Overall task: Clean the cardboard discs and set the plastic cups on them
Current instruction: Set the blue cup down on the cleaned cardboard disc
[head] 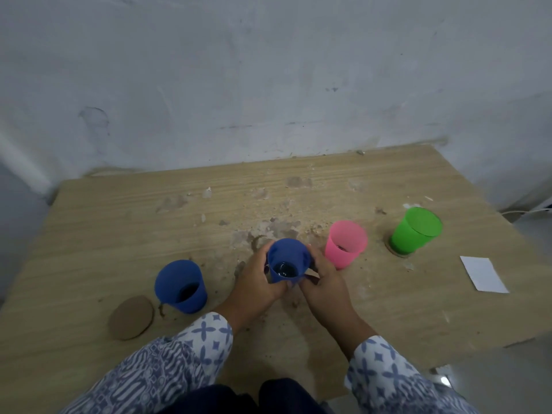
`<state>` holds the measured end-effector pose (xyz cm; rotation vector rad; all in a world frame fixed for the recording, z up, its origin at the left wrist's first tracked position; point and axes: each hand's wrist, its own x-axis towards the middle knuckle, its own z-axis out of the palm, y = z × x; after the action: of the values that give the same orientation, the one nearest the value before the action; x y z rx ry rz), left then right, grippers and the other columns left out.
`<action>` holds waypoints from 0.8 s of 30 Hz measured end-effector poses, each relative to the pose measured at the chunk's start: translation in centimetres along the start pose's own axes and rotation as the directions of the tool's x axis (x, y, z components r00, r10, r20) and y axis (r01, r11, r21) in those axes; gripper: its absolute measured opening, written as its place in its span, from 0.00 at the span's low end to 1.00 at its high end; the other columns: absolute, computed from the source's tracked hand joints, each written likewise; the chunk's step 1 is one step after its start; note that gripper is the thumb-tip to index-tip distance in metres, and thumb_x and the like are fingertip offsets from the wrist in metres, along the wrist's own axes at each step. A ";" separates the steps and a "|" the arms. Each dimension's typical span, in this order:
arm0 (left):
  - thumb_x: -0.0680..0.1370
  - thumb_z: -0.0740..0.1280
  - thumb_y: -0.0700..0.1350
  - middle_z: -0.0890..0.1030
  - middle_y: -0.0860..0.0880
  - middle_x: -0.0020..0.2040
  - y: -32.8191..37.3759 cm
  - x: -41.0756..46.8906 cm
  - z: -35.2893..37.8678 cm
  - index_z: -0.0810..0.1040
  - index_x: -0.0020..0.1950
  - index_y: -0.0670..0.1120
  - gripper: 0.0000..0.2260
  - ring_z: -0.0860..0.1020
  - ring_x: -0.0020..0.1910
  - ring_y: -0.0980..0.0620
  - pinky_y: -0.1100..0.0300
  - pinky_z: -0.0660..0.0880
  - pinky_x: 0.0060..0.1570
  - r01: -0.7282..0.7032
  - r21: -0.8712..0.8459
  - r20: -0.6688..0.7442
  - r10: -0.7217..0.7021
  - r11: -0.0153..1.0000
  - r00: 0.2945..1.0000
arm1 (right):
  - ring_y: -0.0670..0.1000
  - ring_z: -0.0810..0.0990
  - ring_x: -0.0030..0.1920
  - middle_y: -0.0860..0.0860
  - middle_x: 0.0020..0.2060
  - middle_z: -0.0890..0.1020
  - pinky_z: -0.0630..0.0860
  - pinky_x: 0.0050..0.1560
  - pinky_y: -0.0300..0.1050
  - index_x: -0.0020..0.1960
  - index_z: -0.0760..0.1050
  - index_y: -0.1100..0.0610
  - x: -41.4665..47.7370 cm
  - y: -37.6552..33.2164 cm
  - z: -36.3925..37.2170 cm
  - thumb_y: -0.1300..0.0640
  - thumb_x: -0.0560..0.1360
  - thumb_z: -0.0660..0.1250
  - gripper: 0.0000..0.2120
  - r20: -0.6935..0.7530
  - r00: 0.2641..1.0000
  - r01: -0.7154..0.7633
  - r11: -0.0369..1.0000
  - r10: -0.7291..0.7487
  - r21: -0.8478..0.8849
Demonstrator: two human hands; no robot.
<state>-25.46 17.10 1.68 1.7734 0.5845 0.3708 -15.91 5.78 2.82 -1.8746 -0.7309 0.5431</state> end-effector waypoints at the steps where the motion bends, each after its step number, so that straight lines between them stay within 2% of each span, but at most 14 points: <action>1: 0.72 0.74 0.47 0.69 0.66 0.61 -0.1 -0.1 -0.5 0.61 0.68 0.60 0.31 0.71 0.59 0.69 0.75 0.69 0.55 0.009 -0.010 -0.012 -0.010 1.000 1.000 | 0.36 0.73 0.56 0.38 0.55 0.75 0.72 0.49 0.26 0.64 0.67 0.45 0.3 -0.1 0.4 0.68 0.73 0.64 0.26 0.015 1.000 0.007 1.000 -0.007 -0.003; 5: 0.72 0.74 0.46 0.69 0.64 0.62 -0.9 -0.7 -2.3 0.61 0.71 0.54 0.32 0.71 0.60 0.66 0.74 0.70 0.57 0.039 -0.040 -0.072 -0.042 0.998 0.996 | 0.35 0.72 0.54 0.36 0.53 0.73 0.72 0.50 0.27 0.66 0.67 0.47 1.0 -1.2 2.2 0.68 0.73 0.63 0.27 0.088 0.995 0.038 0.999 -0.038 -0.003; 9: 0.72 0.74 0.43 0.71 0.59 0.63 -1.7 -1.1 -3.1 0.62 0.71 0.51 0.32 0.73 0.61 0.62 0.69 0.73 0.57 0.072 -0.078 -0.116 -0.081 0.994 0.990 | 0.42 0.73 0.58 0.40 0.56 0.74 0.75 0.58 0.42 0.68 0.67 0.49 1.3 -1.5 3.4 0.68 0.72 0.64 0.28 0.132 0.990 0.050 0.999 -0.047 -0.021; 11: 0.72 0.74 0.43 0.71 0.56 0.66 -2.1 -1.2 -3.3 0.61 0.72 0.49 0.33 0.72 0.63 0.60 0.68 0.73 0.58 0.078 -0.084 -0.127 -0.089 0.993 0.988 | 0.42 0.73 0.59 0.41 0.57 0.74 0.74 0.59 0.43 0.68 0.67 0.49 1.3 -1.5 3.8 0.68 0.72 0.64 0.28 0.142 0.989 0.052 0.998 -0.046 -0.043; 15: 0.72 0.74 0.43 0.69 0.54 0.66 -2.4 -1.3 -3.4 0.59 0.74 0.47 0.36 0.71 0.64 0.58 0.72 0.72 0.56 0.096 -0.073 -0.128 -0.104 0.993 0.986 | 0.39 0.73 0.56 0.39 0.55 0.74 0.74 0.57 0.39 0.68 0.67 0.48 1.4 -1.6 4.0 0.68 0.73 0.64 0.27 0.152 0.987 0.059 0.996 -0.049 -0.063; 18: 0.72 0.74 0.45 0.69 0.54 0.67 -2.5 -1.3 -3.4 0.58 0.75 0.47 0.36 0.71 0.64 0.58 0.71 0.73 0.56 0.102 -0.061 -0.114 -0.109 0.993 0.987 | 0.39 0.73 0.54 0.39 0.54 0.74 0.74 0.54 0.37 0.68 0.67 0.48 1.4 -1.6 3.9 0.67 0.73 0.63 0.27 0.149 0.988 0.055 0.995 -0.043 -0.079; 22: 0.72 0.73 0.45 0.68 0.58 0.64 -2.1 -1.2 -3.3 0.58 0.74 0.49 0.35 0.71 0.61 0.61 0.75 0.71 0.53 0.109 -0.061 -0.103 -0.115 0.992 0.988 | 0.39 0.72 0.54 0.40 0.54 0.74 0.68 0.46 0.21 0.68 0.67 0.49 1.4 -1.6 3.6 0.68 0.73 0.63 0.27 0.146 0.989 0.042 0.995 -0.028 -0.090; 24: 0.72 0.73 0.45 0.68 0.62 0.61 -2.0 -1.1 -3.2 0.59 0.72 0.53 0.34 0.71 0.58 0.65 0.76 0.71 0.52 0.113 -0.061 -0.098 -0.118 0.992 0.988 | 0.39 0.72 0.55 0.40 0.54 0.74 0.66 0.44 0.18 0.68 0.67 0.49 1.4 -1.6 3.5 0.68 0.73 0.63 0.27 0.141 0.990 0.038 0.995 -0.024 -0.092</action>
<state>-28.43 19.42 0.65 1.6666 0.7393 0.3952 -17.61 9.55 2.84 -1.9227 -0.8904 0.6348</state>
